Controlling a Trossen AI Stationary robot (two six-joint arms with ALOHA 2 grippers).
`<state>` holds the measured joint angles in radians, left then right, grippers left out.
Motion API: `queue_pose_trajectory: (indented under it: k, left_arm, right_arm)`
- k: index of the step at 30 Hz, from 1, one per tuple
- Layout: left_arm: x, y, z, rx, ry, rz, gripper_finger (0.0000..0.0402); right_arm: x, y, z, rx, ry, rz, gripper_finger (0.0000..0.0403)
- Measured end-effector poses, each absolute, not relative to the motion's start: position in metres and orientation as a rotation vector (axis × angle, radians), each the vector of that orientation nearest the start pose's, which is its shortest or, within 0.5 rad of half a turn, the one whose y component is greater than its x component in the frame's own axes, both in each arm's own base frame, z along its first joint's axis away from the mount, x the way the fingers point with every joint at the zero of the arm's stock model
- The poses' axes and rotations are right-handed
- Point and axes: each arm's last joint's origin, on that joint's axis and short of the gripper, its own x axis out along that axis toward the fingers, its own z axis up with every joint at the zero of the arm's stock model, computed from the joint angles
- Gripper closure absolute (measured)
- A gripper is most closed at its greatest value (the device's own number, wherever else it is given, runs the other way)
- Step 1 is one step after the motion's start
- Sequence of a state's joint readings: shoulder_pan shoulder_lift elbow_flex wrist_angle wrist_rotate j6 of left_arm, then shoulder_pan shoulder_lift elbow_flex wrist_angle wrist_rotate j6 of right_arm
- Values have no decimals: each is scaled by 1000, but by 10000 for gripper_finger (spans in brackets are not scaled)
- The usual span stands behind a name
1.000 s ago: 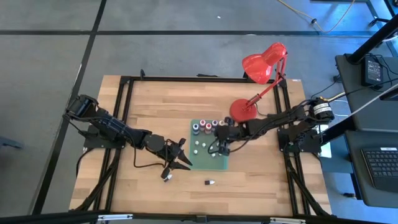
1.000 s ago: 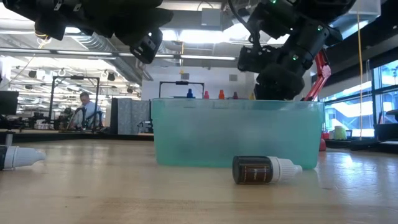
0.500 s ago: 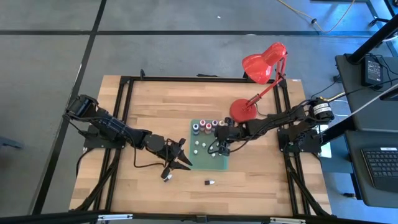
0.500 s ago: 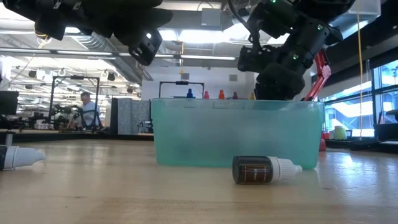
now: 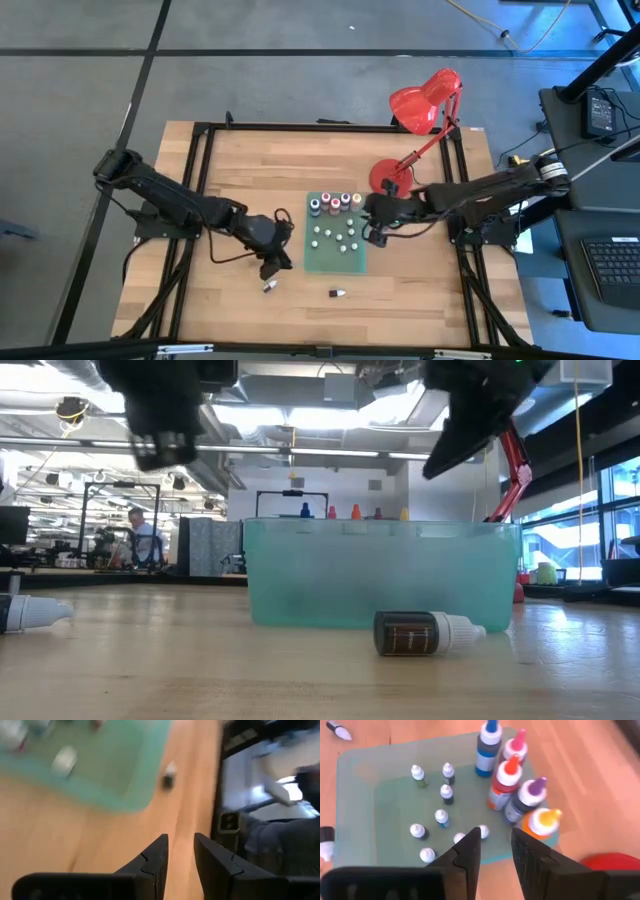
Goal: Pick & Place food coloring
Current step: Put the small violet food coloring bottle into the green bin
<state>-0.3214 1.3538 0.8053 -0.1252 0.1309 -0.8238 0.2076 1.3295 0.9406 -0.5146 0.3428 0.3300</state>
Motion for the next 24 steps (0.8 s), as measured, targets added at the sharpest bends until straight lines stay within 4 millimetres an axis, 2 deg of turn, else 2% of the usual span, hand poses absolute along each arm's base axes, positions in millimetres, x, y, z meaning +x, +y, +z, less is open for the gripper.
queue_pose_trajectory:
  k: [3,7,11,18,24]
  left_arm:
    - [266,-97,237,-817,995,-14,312]
    - [276,-103,240,-936,1209,104,309]
    - [291,-109,223,-983,1347,143,309]
    - [304,-117,182,-1144,1595,190,311]
    - [309,-112,167,-1158,1664,155,309]
  right_arm:
    - [250,50,250,58,813,-293,293]
    - [245,54,248,61,838,-295,293]
    - [245,55,244,50,859,-294,293]
    - [246,55,242,43,874,-297,293]
    - [246,55,240,39,887,-299,293]
